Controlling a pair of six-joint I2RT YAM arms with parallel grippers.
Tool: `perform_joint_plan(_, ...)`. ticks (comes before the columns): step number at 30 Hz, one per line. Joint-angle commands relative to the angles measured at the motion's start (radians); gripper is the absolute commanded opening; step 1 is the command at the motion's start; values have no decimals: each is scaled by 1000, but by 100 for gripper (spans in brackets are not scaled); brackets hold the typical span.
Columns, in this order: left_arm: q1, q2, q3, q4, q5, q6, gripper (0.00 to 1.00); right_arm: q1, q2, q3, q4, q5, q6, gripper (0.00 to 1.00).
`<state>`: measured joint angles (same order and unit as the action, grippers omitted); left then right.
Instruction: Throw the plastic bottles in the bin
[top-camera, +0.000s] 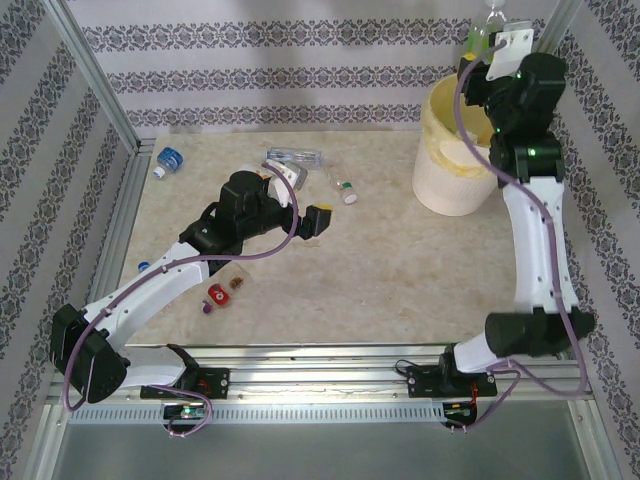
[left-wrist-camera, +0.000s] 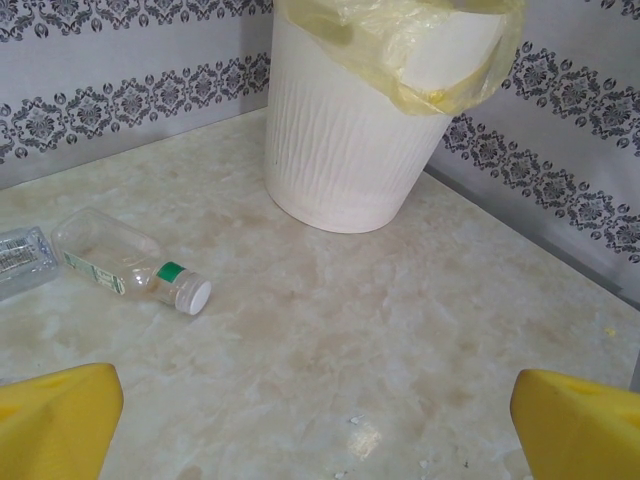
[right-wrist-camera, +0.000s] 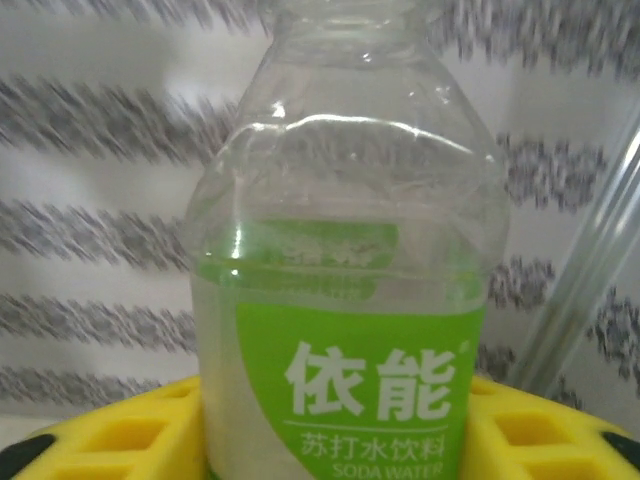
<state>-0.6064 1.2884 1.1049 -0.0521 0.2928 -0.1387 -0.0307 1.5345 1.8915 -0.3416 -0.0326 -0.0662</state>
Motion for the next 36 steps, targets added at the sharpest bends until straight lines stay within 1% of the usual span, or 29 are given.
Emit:
perform_joint_plan(1,12,-5,22,-4,-16,7,100,-37,118,86,-233,39,132,70)
perform_joint_plan(2,13,-4,28,-15,-21,8,100,-40,136,99,-264,45,144,74)
perform_joint_plan(4,13,-6,33,-30,-31,8,100,-40,140,109,-295,55,169,78)
perform_joint_plan(8,13,-23,26,-59,-55,6,100,-37,86,58,-248,32,185,85)
perform_joint_plan(15,23,-33,26,-138,-100,-41,100,-32,36,59,-309,-63,201,91)
perform_joint_plan(22,35,-14,55,-262,-132,-91,100,-6,33,89,-425,-158,226,95)
perform_joint_plan(25,44,-8,68,-338,-151,-122,100,24,16,77,-438,-194,227,98)
perform_joint_plan(28,54,-4,81,-441,-170,-151,100,60,-4,57,-444,-226,227,98)
perform_joint_plan(33,62,-16,77,-668,-249,-194,100,106,-35,13,-441,-266,257,98)
perform_joint_plan(36,76,-39,48,-775,-283,-241,100,127,-50,-18,-433,-273,264,98)
